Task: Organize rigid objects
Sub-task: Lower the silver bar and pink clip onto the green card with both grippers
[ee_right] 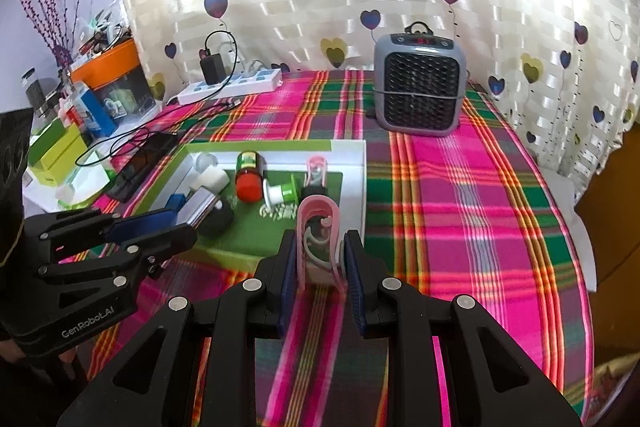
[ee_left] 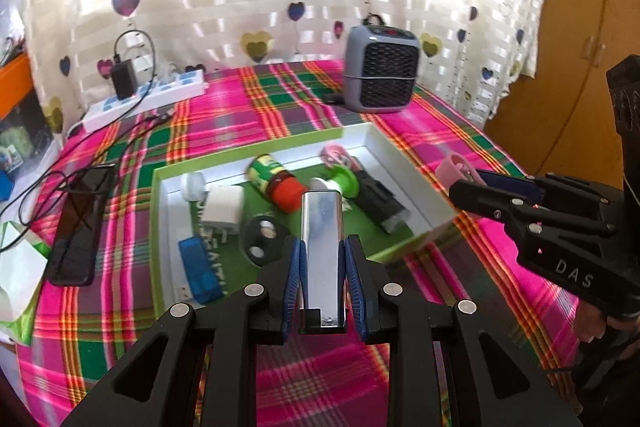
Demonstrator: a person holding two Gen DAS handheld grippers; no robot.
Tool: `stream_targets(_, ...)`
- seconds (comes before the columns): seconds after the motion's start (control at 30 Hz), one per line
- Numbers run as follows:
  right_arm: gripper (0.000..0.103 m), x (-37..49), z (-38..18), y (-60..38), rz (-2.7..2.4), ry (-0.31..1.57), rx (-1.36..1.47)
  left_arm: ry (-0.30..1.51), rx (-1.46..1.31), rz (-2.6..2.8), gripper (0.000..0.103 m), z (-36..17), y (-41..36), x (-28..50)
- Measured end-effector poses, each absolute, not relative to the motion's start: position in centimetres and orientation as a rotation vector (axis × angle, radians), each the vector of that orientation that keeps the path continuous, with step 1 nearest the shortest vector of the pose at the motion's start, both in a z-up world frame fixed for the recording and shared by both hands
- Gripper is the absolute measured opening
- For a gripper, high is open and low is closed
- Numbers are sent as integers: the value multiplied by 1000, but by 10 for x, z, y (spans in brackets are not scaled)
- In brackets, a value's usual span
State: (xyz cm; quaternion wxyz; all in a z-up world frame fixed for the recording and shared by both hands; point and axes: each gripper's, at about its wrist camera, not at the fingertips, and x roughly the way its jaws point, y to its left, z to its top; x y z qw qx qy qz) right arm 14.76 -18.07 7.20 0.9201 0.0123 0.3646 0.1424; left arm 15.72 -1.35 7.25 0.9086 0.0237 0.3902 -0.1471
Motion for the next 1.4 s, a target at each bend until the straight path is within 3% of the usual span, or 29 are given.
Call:
stream_targets(0.67, 24, 224, 52, -165, 294, 822, -6, 858, -20, -245, 22, 50, 7, 200)
stream_targets(1.4, 25, 252, 30, -157, 280, 861, -29, 867, -40, -210, 22, 41, 10, 216)
